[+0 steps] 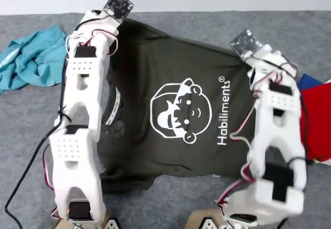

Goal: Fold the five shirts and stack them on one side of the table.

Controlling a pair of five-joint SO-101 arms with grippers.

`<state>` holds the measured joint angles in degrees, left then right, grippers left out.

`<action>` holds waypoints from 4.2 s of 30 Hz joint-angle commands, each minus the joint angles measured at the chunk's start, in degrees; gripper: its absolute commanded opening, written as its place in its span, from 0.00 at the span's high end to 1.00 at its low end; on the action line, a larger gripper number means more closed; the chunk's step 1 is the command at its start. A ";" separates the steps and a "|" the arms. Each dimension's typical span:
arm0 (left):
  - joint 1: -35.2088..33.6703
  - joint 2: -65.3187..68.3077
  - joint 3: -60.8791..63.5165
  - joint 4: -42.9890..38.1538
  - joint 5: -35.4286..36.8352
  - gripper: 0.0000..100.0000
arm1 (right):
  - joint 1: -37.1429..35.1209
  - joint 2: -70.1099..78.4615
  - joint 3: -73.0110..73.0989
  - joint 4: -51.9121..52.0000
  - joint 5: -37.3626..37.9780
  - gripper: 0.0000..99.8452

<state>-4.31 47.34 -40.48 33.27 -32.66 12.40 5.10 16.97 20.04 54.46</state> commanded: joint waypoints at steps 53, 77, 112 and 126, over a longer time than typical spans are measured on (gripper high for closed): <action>4.92 23.65 -55.78 35.16 -10.37 1.00 | -3.65 20.00 -38.68 25.63 -3.43 0.99; 2.46 -5.19 -21.49 67.43 -27.08 1.00 | -1.80 10.59 -38.86 58.42 5.27 0.99; 8.18 -69.36 77.41 67.34 -33.14 1.00 | 6.99 8.84 -38.51 82.51 13.80 0.99; 8.35 -73.93 84.70 67.16 -32.79 1.00 | 6.64 6.46 -31.91 82.33 15.91 0.99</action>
<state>3.96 -25.10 44.18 98.77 -65.36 18.46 15.47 -15.65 100.31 69.85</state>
